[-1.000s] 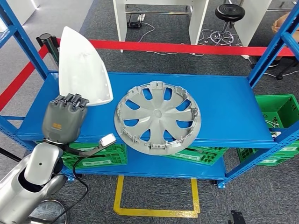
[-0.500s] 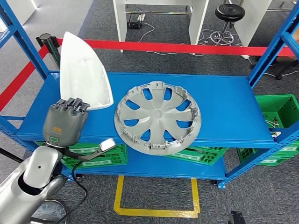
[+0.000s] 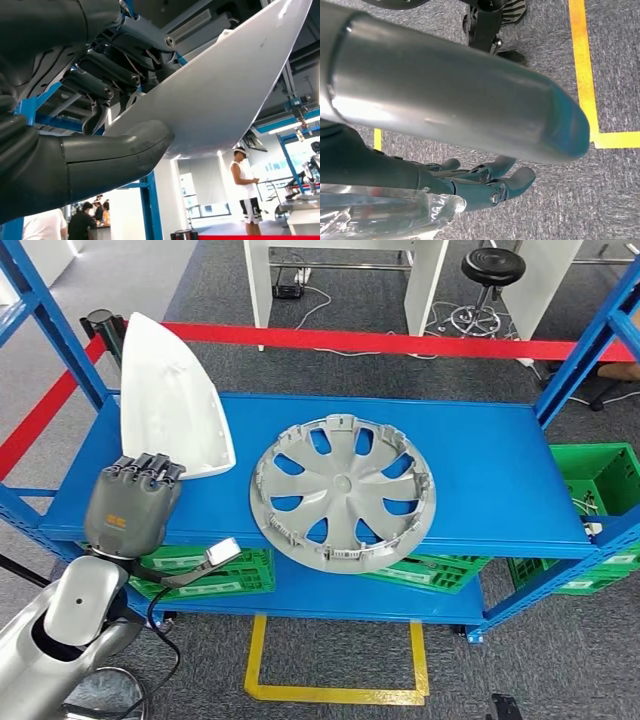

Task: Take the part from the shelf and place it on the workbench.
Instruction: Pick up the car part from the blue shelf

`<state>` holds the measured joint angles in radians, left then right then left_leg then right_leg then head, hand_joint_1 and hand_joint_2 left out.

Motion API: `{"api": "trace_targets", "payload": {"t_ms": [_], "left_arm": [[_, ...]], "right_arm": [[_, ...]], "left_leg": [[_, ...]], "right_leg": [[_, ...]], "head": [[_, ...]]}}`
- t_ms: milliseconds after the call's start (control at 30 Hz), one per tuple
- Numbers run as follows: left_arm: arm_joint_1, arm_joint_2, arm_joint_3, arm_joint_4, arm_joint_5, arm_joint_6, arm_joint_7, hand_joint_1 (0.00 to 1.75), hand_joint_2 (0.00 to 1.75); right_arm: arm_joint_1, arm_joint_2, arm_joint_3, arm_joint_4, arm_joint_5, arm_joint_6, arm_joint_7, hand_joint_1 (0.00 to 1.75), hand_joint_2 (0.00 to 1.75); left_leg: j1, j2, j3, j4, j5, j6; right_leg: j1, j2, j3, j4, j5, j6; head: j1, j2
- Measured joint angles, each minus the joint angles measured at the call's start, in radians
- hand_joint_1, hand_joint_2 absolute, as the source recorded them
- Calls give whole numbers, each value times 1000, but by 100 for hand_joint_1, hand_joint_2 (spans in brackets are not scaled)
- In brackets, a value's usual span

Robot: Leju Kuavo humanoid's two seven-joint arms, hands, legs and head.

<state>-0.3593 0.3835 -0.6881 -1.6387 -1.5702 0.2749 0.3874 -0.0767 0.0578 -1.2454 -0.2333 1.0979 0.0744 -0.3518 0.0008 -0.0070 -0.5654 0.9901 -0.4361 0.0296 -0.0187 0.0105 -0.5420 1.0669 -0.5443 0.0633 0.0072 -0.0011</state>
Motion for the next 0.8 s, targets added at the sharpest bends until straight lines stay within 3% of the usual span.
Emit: {"api": "trace_targets", "payload": {"t_ms": [67, 100, 133, 167, 267, 333, 433, 500, 567, 600, 633, 667, 700, 733, 800], "left_arm": [[4, 0, 0, -1, 0, -1, -3, 145, 175], [8, 0, 0, -1, 0, -1, -5, 145, 175], [11, 0, 0, -1, 0, -1, -7, 145, 175], [14, 0, 0, -1, 0, -1, -8, 145, 175], [16, -1, 2, -1, 0, -2, -14, 145, 175], [16, -1, 6, -1, 0, -3, -20, 145, 175], [18, -3, 8, -1, 0, -7, -28, 145, 175], [19, -3, 10, -1, 0, -8, -32, 145, 175], [19, -4, 12, -1, 0, -9, -33, 145, 175], [21, -4, 12, -1, 1, -9, -33, 145, 175], [22, -4, 12, -1, 1, -9, -33, 145, 175], [23, -4, 12, -1, 1, -9, -34, 145, 175], [24, -5, 12, -1, 1, -9, -34, 145, 175], [24, -5, 13, -1, 1, -9, -34, 145, 175], [23, -6, 16, -3, 1, -9, -35, 145, 175]], "right_arm": [[0, 0, 0, 0, 0, 0, 0, 0, 0], [1, 0, 0, 1, 0, 0, 0, 0, 0], [3, 0, 0, 1, 0, 0, 0, 0, 0], [4, 0, 0, 1, 0, 0, 0, 0, 0], [2, 2, 0, 2, 0, 0, 0, 0, 0], [0, 5, 0, 3, -1, 0, -1, 0, 0], [0, 6, 0, 3, -1, 0, -1, 0, 0], [-1, 6, 0, 3, -1, 0, -1, 0, 0], [-2, 6, 0, 3, -1, 0, -1, 0, 0], [-2, 6, 0, 3, -1, 0, -1, 0, 0], [-2, 6, 0, 3, -1, 0, -1, 0, 0], [-2, 6, 0, 3, -2, 0, -1, 0, 0], [-2, 6, 0, 3, -2, 0, -1, 0, 0], [-2, 6, 0, 3, -2, 0, -1, 0, 0], [-3, 6, 0, 3, -2, 0, -1, 0, 0]], "left_leg": [[1, 3, 0, -2, 3, 3], [1, 4, 0, -2, 3, 3], [2, 5, 0, -1, 3, 3], [4, 5, 0, 0, 2, 1], [12, 4, -2, 10, -2, -18], [10, 1, -10, 20, 0, -35], [9, -1, -22, 26, 4, -53], [10, 0, -42, 72, -41, -61], [9, 0, -89, 197, -124, -66], [9, 0, -111, 261, -156, -67], [9, 0, -121, 303, -168, -66], [8, 0, -114, 308, -159, -62], [7, 0, -88, 276, -134, -57], [5, 0, -46, 214, -103, -50], [-2, 1, 41, 74, -75, -34]], "right_leg": [[0, -2, -66, 135, -60, 2], [-1, -2, -99, 199, -77, 4], [-2, -2, -120, 234, -75, 6], [-4, -3, -124, 227, -51, 8], [-10, -3, -54, 51, 59, 19], [-12, 0, -25, -11, 77, 15], [-11, 3, -37, -12, 78, -12], [-11, 2, -49, -13, 88, -32], [-9, 1, -67, -14, 102, -47], [-6, 0, -78, -14, 109, -51], [-4, -1, -88, -14, 116, -53], [-1, -1, -97, -14, 123, -53], [1, -1, -106, -14, 131, -52], [3, -1, -113, -14, 139, -51], [7, 0, -125, -14, 154, -46]], "head": [[3, 0], [4, 0], [4, 0], [4, 0], [6, 0], [7, 0], [5, 0], [3, 0], [0, 0], [0, 0], [0, 0], [0, 0], [0, 0], [0, 0], [0, 0]]}}
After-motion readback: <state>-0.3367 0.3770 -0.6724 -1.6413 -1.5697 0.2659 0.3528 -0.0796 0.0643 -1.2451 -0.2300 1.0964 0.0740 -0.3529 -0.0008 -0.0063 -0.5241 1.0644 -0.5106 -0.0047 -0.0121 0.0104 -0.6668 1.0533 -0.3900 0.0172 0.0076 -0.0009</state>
